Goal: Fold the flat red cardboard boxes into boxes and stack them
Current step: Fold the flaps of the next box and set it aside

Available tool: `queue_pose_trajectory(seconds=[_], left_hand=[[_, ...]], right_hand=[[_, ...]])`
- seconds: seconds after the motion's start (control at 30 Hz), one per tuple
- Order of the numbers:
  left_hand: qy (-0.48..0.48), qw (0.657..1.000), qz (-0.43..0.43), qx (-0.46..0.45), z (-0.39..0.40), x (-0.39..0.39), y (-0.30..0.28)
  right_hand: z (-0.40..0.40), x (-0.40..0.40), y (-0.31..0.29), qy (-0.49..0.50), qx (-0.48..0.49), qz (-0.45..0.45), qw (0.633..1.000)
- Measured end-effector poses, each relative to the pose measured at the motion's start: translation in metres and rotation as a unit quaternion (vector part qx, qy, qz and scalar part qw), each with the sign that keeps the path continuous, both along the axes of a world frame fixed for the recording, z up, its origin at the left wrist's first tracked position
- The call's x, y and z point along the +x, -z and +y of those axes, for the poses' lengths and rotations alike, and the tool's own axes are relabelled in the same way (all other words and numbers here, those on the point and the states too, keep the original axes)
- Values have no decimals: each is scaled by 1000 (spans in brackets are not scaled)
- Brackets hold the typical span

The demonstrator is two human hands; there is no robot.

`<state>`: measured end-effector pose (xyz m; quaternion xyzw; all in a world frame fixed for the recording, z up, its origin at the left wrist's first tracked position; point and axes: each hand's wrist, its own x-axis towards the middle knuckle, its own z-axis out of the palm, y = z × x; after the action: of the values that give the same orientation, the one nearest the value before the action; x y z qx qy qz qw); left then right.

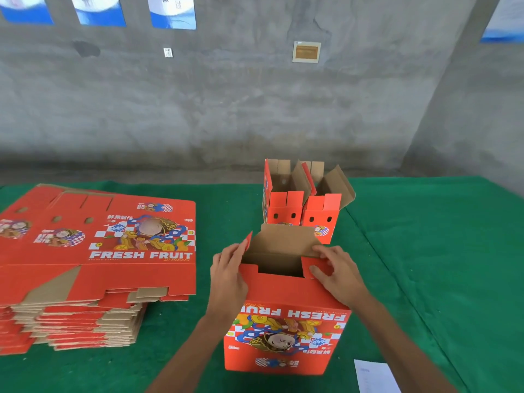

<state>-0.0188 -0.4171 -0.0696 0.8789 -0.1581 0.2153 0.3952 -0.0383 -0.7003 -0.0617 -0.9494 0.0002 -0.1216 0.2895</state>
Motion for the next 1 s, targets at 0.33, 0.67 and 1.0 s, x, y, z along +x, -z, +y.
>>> queue_pose_trajectory(seconds=[0.33,0.67,1.0], left_hand=[[70,985,52,148,6,1,10],[25,977,162,133,-15,18,-14],[97,976,183,69,-4,29,-4]], right_hand=[[4,19,9,64,40,-26,997],[-12,10,19,92,286,57,952],[-6,3,15,11,349,-15,937]])
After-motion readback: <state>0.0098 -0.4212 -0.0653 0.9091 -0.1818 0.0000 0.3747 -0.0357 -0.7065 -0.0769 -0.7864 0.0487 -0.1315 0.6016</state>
